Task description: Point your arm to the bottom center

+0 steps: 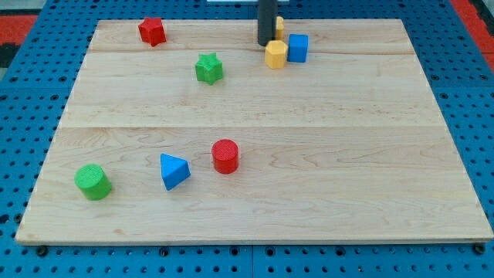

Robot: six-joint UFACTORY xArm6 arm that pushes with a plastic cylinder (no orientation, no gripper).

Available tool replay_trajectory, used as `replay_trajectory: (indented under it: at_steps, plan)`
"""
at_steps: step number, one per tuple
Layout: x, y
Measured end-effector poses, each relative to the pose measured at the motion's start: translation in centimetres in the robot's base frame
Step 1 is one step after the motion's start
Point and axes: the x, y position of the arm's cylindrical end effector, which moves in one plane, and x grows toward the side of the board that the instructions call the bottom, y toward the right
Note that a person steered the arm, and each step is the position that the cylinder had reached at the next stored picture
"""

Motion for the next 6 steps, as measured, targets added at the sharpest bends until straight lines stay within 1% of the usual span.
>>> replay_trajectory:
  at_steps: [1,2,3,4,5,6]
  plan:
    - [3.7,-3.7]
    - [7.5,-3.8]
    - [5.6,1.5]
    - [4.5,4.2]
    - [13.6,6.1]
    - [25.5,8.7]
